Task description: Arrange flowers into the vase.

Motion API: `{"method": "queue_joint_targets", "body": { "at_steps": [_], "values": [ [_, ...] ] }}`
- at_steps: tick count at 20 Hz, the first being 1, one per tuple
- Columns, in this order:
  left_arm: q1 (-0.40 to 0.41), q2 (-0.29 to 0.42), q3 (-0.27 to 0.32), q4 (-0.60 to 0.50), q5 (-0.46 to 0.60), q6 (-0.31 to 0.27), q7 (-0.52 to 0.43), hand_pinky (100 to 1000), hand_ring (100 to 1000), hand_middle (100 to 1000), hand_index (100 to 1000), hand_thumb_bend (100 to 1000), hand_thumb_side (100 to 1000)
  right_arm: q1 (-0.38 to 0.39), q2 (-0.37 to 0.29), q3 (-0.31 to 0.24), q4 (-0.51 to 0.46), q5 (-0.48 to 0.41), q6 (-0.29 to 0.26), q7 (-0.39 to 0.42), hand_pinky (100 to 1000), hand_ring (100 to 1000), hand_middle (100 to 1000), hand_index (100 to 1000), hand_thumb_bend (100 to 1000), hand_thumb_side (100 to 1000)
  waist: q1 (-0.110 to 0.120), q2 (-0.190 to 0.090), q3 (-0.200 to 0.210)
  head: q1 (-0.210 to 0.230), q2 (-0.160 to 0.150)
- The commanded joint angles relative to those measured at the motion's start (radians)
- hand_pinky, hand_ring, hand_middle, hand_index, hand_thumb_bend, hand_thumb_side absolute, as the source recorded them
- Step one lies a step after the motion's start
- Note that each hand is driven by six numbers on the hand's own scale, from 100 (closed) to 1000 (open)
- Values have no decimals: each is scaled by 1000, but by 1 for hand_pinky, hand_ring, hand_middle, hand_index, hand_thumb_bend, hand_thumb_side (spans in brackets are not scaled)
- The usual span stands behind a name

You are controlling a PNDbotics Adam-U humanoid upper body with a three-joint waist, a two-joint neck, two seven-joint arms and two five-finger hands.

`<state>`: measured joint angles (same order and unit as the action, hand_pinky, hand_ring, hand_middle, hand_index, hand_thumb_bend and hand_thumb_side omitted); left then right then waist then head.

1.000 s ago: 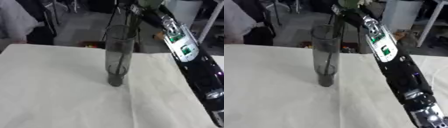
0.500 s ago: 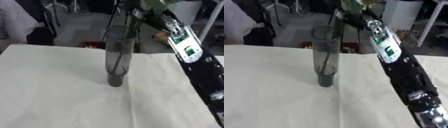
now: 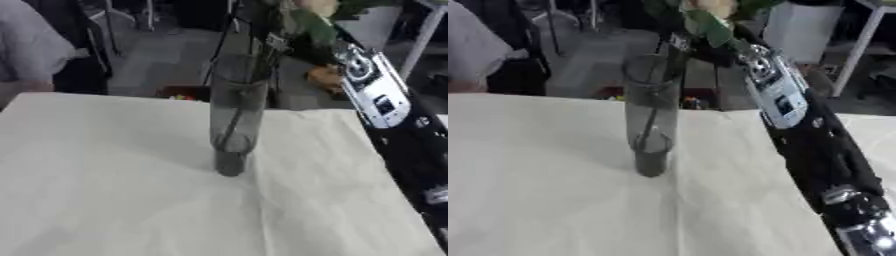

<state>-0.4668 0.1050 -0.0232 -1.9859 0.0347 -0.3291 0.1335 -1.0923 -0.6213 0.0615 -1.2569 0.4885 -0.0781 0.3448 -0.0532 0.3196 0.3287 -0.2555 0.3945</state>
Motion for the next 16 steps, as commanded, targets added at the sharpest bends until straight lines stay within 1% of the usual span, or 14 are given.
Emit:
{"method": "queue_joint_targets", "body": {
  "at_steps": [1, 8, 13, 16],
  "values": [
    [-7, 11, 3, -14, 4, 3, 1, 451, 604, 749, 817, 100, 1000, -31, -18, -14, -5, 21, -8, 22, 966, 1000, 788, 828, 491, 1000, 5, -26, -1, 5, -11],
    [-5, 10, 3, -14, 4, 5, 0, 451, 604, 749, 818, 100, 1000, -32, -23, -19, 3, 33, -30, 59, 986, 1000, 836, 882, 628, 1000, 5, -28, -1, 6, -13],
    [-4, 10, 2, -14, 4, 7, 0, 450, 604, 749, 817, 100, 1000, -27, -32, -21, 6, 46, -46, 95, 1000, 1000, 871, 910, 679, 1000, 5, -29, -3, 8, -14],
    [-3, 10, 2, -14, 4, 8, 1, 450, 604, 749, 817, 100, 1000, -25, -36, -27, 9, 45, -52, 122, 1000, 1000, 876, 915, 689, 1000, 6, -30, -4, 9, -15]
  ]
}}
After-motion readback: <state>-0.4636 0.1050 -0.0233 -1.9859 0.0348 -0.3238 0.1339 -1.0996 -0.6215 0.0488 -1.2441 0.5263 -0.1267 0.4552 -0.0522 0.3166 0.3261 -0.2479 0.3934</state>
